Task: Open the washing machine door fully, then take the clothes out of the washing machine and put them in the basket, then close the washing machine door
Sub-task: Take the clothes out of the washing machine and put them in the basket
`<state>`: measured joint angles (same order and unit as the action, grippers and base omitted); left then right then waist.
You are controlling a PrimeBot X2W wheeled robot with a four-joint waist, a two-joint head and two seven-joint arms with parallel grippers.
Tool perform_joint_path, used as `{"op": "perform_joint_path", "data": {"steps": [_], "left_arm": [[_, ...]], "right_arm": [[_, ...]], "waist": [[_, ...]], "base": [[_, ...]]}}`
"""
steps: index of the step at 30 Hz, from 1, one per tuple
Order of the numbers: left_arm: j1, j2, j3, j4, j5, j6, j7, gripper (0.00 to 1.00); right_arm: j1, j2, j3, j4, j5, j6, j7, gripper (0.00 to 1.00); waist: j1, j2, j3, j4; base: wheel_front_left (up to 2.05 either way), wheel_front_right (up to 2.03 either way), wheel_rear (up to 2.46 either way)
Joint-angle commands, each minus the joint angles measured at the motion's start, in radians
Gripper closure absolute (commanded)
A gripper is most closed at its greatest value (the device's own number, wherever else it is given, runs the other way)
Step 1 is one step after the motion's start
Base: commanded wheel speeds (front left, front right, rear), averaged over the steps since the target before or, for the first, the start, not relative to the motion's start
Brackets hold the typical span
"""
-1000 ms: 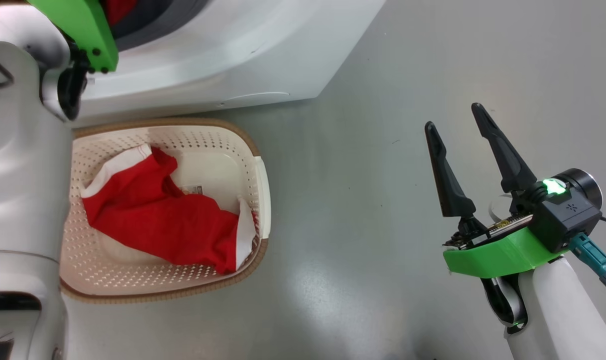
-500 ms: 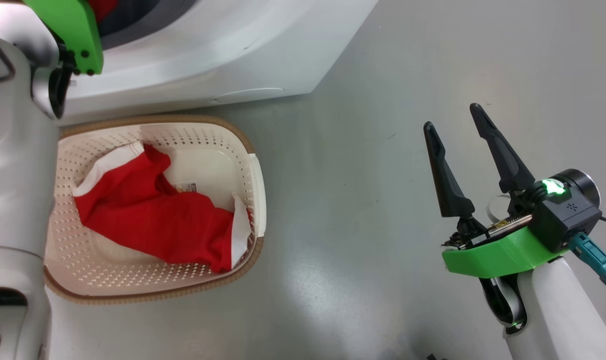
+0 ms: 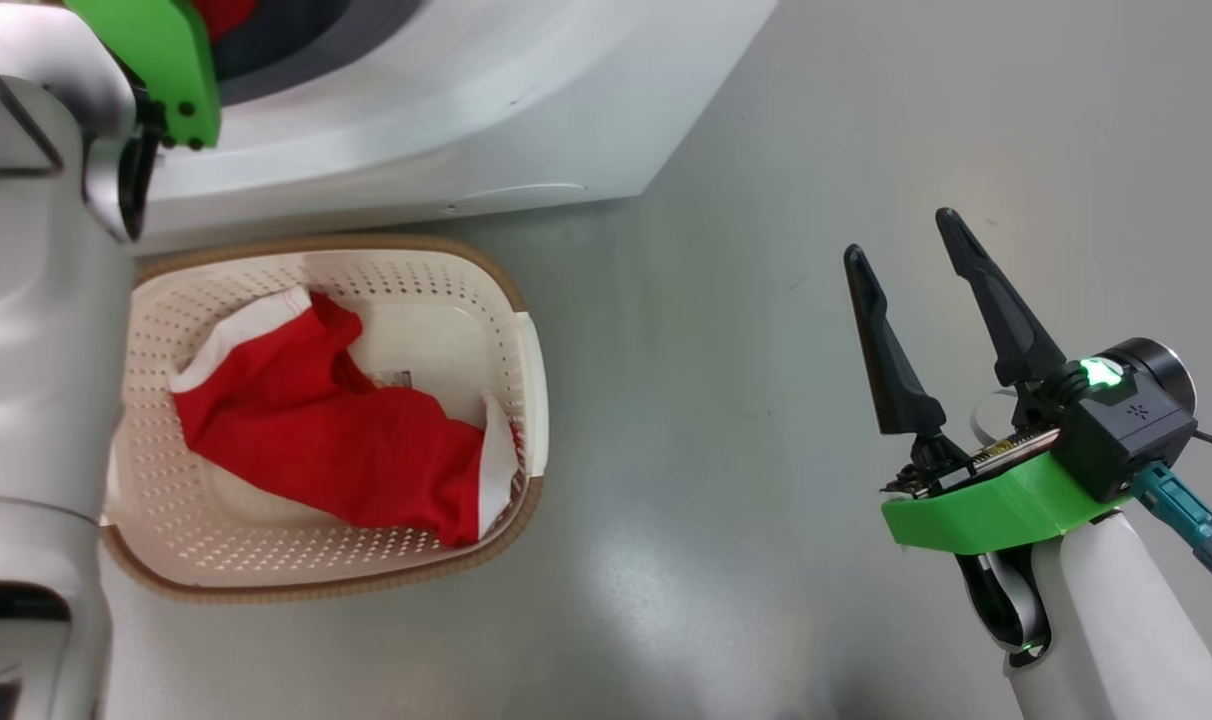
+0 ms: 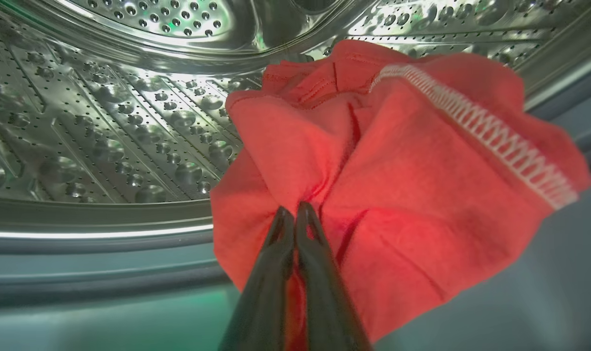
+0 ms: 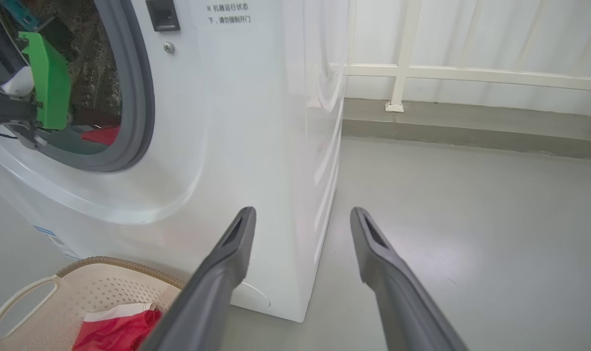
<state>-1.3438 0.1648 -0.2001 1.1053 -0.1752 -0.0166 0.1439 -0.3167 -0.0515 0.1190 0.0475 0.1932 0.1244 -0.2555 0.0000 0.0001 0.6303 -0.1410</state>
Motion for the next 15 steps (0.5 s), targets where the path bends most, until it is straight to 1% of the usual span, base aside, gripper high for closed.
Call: {"op": "perform_joint_path", "data": {"steps": [1, 5, 15], "left_arm": [[0.025, 0.028, 0.007, -0.032, 0.006, 0.005, -0.023, 1.0], [0.049, 0.026, 0.004, -0.057, -0.001, 0.0, -0.091, 1.0], [0.144, 0.012, 0.006, -0.139, -0.023, 0.014, -0.258, 1.0]], "right_arm": [[0.008, 0.001, 0.027, -0.018, 0.003, 0.006, -0.006, 0.0], [0.011, 0.001, 0.026, -0.012, -0.004, 0.006, -0.006, 0.0], [0.038, 0.001, 0.018, -0.004, -0.017, 0.006, -0.006, 0.0]], "waist": [[0.0, -0.0001, -0.014, 0.014], [0.0, -0.0001, -0.032, 0.029], [0.0, -0.0001, -0.096, 0.064]], "base": [[0.0, 0.0, 0.0], [0.0, 0.0, 0.0], [0.0, 0.0, 0.0]]}}
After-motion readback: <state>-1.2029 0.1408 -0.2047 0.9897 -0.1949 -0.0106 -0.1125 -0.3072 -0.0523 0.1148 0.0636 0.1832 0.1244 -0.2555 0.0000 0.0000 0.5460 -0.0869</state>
